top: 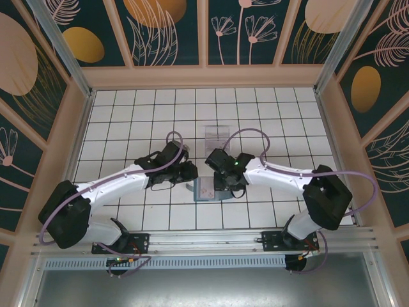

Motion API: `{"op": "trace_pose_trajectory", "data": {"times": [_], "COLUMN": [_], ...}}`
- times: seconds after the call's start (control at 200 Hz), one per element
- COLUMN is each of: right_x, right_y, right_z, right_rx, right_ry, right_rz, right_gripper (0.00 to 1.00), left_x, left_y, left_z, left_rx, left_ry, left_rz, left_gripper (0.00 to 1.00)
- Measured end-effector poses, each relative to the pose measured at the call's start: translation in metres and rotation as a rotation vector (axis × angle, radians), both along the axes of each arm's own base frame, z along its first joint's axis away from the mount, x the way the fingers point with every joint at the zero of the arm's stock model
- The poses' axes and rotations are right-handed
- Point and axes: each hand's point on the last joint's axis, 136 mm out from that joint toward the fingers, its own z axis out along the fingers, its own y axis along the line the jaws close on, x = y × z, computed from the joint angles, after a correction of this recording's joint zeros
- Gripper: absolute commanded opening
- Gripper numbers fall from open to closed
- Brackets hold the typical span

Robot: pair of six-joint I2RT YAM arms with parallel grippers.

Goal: Take the credit cards out of the card holder

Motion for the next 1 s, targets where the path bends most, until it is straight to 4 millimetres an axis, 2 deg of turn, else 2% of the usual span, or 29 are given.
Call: {"op": "trace_pose_trajectory", "data": {"times": [0.12,0.29,0.52,0.656,1.001], "right_x": [0.007,0.019,0.017,0.015,0.007], "right_y": [0.005,0.02,0.032,0.039,0.027], "right_z": [0.012,0.019,0.006,-0.008,-0.039], "right_rx": [0.068,0.232,0.368,0.404,0.385], "right_ry": [-0.002,0.02,0.091,0.133,0.185], "right_rz": [-0.015,-0.024,-0.021,-0.013,-0.03], "right_gripper": [0.37,0.29,0.22,0.21,0.21], "left_x": [-0.002,-0.004,-0.011,-0.013,-0.016], "left_y": [-0.011,-0.014,-0.012,-0.013,-0.01], "left_z": [-0.001,-0.012,-0.04,-0.049,-0.071], "left_rx": [-0.047,-0.069,-0.058,-0.059,-0.018], "left_ry": [0.014,0.038,0.091,0.108,0.145], "left_rz": [-0.004,0.007,0.012,0.007,0.006], "left_gripper": [0.14,0.11,0.1,0.11,0.11]}}
